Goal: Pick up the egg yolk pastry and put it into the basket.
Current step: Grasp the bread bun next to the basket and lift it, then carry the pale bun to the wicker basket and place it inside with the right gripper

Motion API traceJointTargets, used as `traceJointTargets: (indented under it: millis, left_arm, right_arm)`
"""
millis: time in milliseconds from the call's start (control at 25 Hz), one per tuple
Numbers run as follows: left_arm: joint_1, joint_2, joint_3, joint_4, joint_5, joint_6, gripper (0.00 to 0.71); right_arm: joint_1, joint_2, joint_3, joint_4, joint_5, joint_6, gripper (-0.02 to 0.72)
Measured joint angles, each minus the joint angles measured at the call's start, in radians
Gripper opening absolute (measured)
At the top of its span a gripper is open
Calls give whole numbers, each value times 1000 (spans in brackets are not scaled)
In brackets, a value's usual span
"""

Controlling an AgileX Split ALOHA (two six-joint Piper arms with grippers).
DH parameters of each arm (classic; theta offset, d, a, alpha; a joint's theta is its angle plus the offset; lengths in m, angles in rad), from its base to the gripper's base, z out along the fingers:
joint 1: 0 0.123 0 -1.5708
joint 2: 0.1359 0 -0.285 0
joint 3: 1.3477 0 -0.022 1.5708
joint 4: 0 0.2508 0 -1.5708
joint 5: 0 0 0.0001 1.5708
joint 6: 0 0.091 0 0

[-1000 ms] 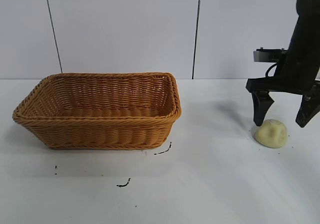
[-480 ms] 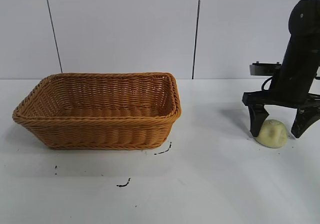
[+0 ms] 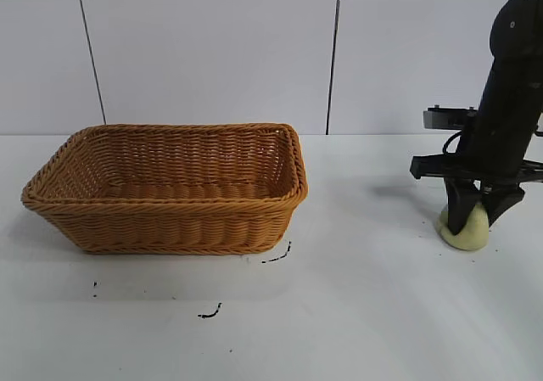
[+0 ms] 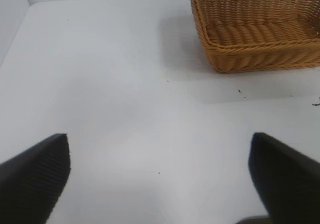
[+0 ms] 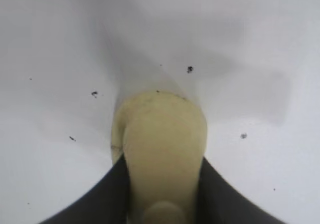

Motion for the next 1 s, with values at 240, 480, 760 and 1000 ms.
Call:
traceJointTargets:
  millis: [240, 480, 760, 1000]
  left_arm:
    - [0, 0, 0, 0, 0, 0, 697]
    - [0, 0, 0, 0, 0, 0, 697]
    - [0, 0, 0, 0, 0, 0, 697]
    - [0, 0, 0, 0, 0, 0, 697]
  right_arm:
    - [0, -21, -46, -1, 64, 0, 127]
    - [13, -100, -199, -14, 219, -31, 120]
    - [69, -110, -398, -31, 325, -43, 120]
    - [133, -112, -482, -35, 328, -45, 120]
